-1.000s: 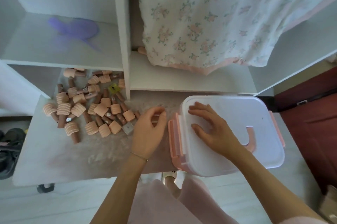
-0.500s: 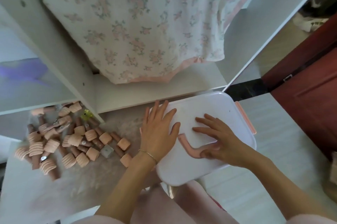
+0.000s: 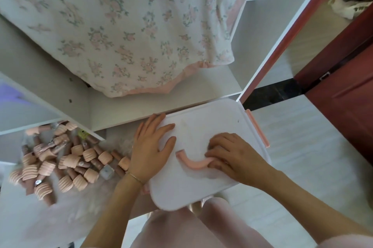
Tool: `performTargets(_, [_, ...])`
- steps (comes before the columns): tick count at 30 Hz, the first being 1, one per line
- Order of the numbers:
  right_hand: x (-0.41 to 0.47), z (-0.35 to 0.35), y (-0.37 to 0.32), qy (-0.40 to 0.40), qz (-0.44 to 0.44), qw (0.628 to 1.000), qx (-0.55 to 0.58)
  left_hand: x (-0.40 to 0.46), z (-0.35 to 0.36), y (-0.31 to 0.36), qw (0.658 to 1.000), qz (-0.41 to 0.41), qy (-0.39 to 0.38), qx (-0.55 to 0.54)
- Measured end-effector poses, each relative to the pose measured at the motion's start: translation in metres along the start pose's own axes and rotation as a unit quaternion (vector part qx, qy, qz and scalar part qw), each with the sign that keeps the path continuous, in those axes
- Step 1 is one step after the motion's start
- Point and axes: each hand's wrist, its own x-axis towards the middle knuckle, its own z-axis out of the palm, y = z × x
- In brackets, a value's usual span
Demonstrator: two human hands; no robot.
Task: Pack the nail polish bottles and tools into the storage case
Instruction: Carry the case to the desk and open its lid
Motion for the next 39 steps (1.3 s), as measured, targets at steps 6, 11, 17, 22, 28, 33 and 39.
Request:
performTargets(6, [0.037, -0.012, 0.008, -0.034, 0.14, 0.977, 0.156, 0.007, -0.014, 0.007, 0.971, -0.113, 0.021, -0.209])
performTargets(11, [0.047, -0.014, 0.024, -0.098, 0.12, 0.959, 0.236, 0.015, -0.02, 0.017, 0.962, -0.149, 0.055, -0.221])
performTargets(17, [0.076, -0.033, 0.032, -0.085, 0.088, 0.946, 0.301, 0.002, -0.037, 0.019, 0.949, -0.191, 0.102, -0.229])
performTargets(22, [0.112, -0.054, 0.033, -0.038, 0.083, 0.94, 0.329, -0.002, -0.058, 0.018, 0.917, -0.25, 0.161, -0.266])
performTargets(28, [0.178, -0.055, 0.025, -0.056, 0.069, 0.948, 0.307, 0.007, -0.088, 0.0, 0.794, -0.332, 0.215, -0.461])
performTargets(33, [0.227, -0.036, 0.02, -0.096, 0.075, 0.957, 0.263, 0.015, -0.092, -0.022, 0.772, -0.348, 0.224, -0.481])
performTargets(39, [0.25, -0.004, 0.003, -0.157, 0.094, 0.953, 0.24, 0.008, -0.078, -0.056, 0.739, -0.376, 0.288, -0.479])
